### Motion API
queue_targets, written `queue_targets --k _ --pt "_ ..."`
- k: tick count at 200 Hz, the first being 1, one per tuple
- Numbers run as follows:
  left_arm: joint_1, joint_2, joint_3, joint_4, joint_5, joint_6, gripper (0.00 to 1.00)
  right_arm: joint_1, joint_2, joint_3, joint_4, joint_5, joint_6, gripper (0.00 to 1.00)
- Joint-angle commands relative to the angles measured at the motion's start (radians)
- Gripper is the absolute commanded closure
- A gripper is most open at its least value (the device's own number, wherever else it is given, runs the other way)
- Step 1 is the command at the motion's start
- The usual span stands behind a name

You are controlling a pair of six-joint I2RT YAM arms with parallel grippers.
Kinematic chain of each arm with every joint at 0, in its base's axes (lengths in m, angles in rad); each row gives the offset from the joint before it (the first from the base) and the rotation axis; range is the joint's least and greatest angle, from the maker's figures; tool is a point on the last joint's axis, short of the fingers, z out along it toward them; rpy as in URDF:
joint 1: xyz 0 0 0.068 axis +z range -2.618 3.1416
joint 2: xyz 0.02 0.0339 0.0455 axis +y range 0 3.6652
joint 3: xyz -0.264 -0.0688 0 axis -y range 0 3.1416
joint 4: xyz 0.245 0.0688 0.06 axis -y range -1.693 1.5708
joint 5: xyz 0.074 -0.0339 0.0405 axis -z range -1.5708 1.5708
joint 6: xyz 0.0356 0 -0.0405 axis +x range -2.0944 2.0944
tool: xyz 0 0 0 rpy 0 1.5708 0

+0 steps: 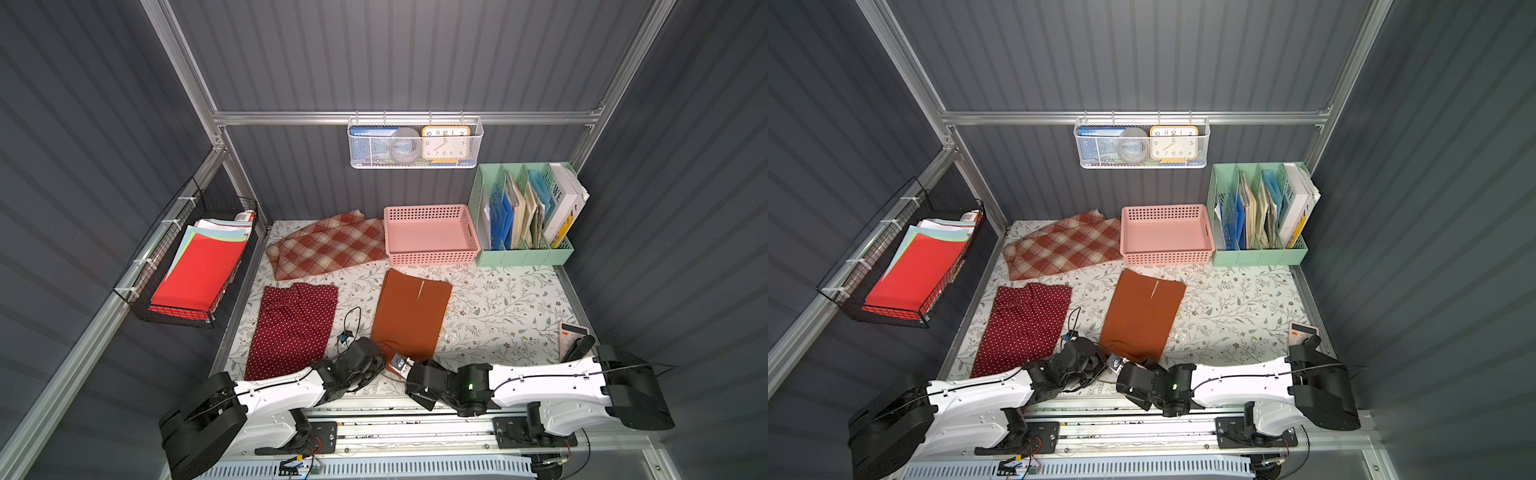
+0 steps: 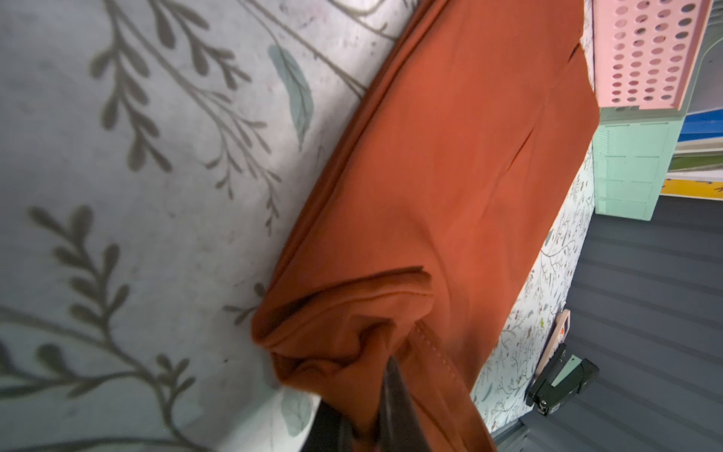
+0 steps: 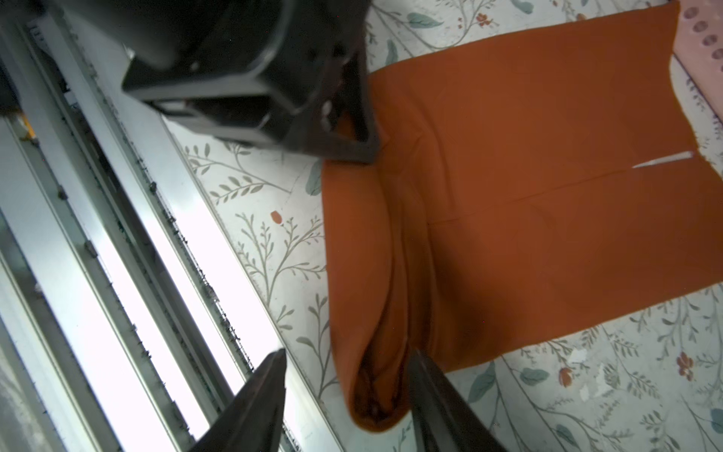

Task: Roll up the skirts
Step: Roll the skirt at the center of the board.

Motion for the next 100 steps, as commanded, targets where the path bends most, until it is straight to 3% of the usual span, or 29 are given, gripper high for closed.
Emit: queue_targets --k 1,100 --pt "0.024 0.006 0.005 0.004 0.039 0.046 1.00 0.031 0.038 0.028 0.034 0.056 -0.019 0.44" --pt "0.050 0.011 0.004 0.030 0.094 0.069 1.00 0.013 0.274 0.096 0.061 0.222 -0.108 0.38"
